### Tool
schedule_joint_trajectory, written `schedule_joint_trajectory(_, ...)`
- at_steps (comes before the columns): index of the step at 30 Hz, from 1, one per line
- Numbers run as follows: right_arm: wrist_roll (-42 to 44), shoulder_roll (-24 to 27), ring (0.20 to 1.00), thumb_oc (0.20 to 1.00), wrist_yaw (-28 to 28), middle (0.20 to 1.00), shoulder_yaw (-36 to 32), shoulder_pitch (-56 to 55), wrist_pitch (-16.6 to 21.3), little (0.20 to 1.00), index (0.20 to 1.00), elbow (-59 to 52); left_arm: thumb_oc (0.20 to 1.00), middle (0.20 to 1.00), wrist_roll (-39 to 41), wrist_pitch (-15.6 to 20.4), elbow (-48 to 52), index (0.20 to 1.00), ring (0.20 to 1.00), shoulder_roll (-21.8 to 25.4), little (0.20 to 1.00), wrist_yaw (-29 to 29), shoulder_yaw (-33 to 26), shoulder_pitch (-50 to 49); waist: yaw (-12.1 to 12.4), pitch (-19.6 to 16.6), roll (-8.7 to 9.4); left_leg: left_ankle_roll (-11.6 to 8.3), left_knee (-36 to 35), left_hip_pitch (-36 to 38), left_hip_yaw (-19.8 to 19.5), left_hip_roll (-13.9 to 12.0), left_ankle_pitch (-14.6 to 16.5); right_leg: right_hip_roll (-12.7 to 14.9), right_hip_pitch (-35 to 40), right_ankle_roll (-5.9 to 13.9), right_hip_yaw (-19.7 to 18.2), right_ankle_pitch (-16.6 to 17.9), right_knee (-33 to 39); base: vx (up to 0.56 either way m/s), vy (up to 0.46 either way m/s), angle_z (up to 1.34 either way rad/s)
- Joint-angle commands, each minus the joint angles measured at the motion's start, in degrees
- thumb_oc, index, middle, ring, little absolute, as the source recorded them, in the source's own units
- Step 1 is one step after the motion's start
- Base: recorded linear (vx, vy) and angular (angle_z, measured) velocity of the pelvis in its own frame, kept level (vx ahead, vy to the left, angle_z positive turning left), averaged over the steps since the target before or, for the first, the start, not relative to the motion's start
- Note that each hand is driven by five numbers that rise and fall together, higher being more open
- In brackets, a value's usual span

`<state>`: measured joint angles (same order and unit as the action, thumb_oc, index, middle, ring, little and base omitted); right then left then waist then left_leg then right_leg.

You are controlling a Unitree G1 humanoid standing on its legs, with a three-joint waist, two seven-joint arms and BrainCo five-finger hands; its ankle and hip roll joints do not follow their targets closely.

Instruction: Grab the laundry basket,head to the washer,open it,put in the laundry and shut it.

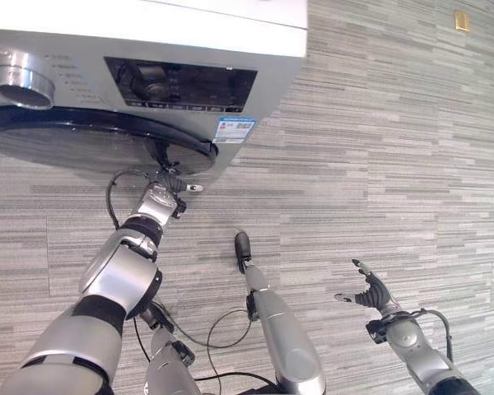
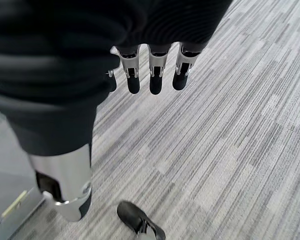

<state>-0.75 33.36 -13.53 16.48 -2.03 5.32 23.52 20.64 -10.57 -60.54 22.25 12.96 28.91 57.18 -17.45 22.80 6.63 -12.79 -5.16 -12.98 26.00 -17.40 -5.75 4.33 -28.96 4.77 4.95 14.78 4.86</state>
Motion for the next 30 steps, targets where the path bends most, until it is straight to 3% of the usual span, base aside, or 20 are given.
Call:
schedule_joint_trajectory(1, 1.6, 0.4, 1.000, 1.000, -2.7, 1.000, -1.1, -2.6, 3.0, 1.000, 1.000, 0.5, 1.000, 1.000, 2.9, 22.9, 19.0, 1.000, 1.000, -2.5, 1.000, 2.5, -1.7, 8.9, -1.9, -3.6, -0.04, -1.38, 3.3, -3.8, -5.1, -5.5, -2.4, 3.9, -0.2, 7.13, 0.1, -4.4, -3.9, 0.00, 0.000, 0.00)
schedule_joint_trajectory(6, -0.7, -2.0, 1.000, 1.000, -2.5, 1.000, -3.0, -5.0, 3.5, 1.000, 1.000, 2.5, 1.000, 1.000, 1.8, 27.2, 36.0, 1.000, 1.000, 0.6, 1.000, 1.2, -5.2, -9.2, 0.5, -3.7, -1.08, -1.05, 3.8, -2.6, -5.1, -5.2, -1.8, 4.5, 1.5, 6.99, 0.7, -4.9, -3.6, 0.00, 0.008, -0.01)
schedule_joint_trajectory(9, -1.1, -3.3, 1.000, 1.000, -2.5, 1.000, -3.9, -5.5, 3.8, 1.000, 1.000, 4.9, 1.000, 1.000, 1.0, 28.3, 38.5, 1.000, 1.000, 1.3, 1.000, -1.1, -7.8, -18.3, 1.8, -4.1, -1.65, -0.92, 4.3, -1.9, -5.4, -5.1, -1.3, 4.8, 2.8, 6.88, 1.0, -5.3, -3.6, 0.01, 0.013, -0.13)
schedule_joint_trajectory(12, -2.0, -5.4, 1.000, 1.000, -1.9, 1.000, -5.9, -5.8, 3.9, 1.000, 1.000, 9.1, 1.000, 1.000, 3.8, 29.2, 39.2, 1.000, 1.000, -0.2, 1.000, -4.3, -14.4, -36.5, 5.2, -5.4, -2.91, -0.32, 5.4, -0.1, -6.4, -4.5, 0.3, 5.7, 6.6, 6.45, 2.1, -6.3, -3.7, 0.05, 0.021, -0.08)
schedule_joint_trajectory(13, -2.0, -5.3, 1.000, 1.000, -1.9, 1.000, -5.9, -5.8, 3.9, 1.000, 1.000, 9.1, 1.000, 1.000, 3.8, 29.2, 39.2, 1.000, 1.000, -0.2, 1.000, -4.3, -14.4, -36.5, 5.2, -5.4, -2.91, -0.32, 5.4, -0.1, -6.4, -4.5, 0.3, 5.7, 6.6, 6.45, 2.1, -6.3, -3.6, 0.07, 0.032, 0.08)
schedule_joint_trajectory(18, -3.6, -5.3, 1.000, 1.000, 1.2, 1.000, -9.4, -8.2, 3.9, 1.000, 1.000, 11.7, 1.000, 1.000, 5.1, 29.0, 32.8, 1.000, 1.000, 2.9, 1.000, -12.4, -20.6, -55.2, 8.8, -8.5, -5.02, 0.85, 5.5, 5.4, -7.6, -2.5, 2.1, 7.3, 14.0, 6.78, 3.9, -7.8, -3.2, 0.09, 0.069, 0.24)
schedule_joint_trajectory(22, -4.3, -6.2, 1.000, 1.000, 1.7, 1.000, -10.8, -9.5, 4.7, 1.000, 1.000, 14.8, 1.000, 1.000, -2.2, 30.0, 26.1, 1.000, 1.000, 4.3, 1.000, -9.9, -24.2, -60.8, 10.8, -10.9, -5.12, 2.12, 4.8, 7.8, -8.2, -1.0, 1.5, 8.1, 17.3, 6.68, 5.4, -7.8, -3.1, -0.01, 0.046, 0.30)
schedule_joint_trajectory(26, -4.6, -7.7, 1.000, 1.000, 1.4, 1.000, -10.9, -9.6, 4.5, 1.000, 1.000, 18.4, 1.000, 1.000, -5.6, 29.7, 18.3, 1.000, 1.000, 2.8, 1.000, -7.3, -26.7, -62.8, 11.9, -12.8, -5.16, 2.60, 3.4, 10.0, -9.1, 0.0, 1.5, 8.8, 20.2, 7.00, 6.8, -8.2, -2.6, 0.05, 0.039, 0.10)
schedule_joint_trajectory(30, -5.1, -10.7, 1.000, 1.000, 1.7, 1.000, -8.8, -8.3, 2.6, 1.000, 1.000, 26.8, 1.000, 1.000, -7.1, 27.1, 2.8, 1.000, 1.000, -1.2, 1.000, -6.8, -28.0, -62.1, 12.8, -15.8, -4.92, 3.05, 1.2, 12.2, -10.2, 1.2, 1.2, 9.7, 23.3, 7.39, 8.6, -8.8, -2.0, 0.04, 0.038, 0.25)
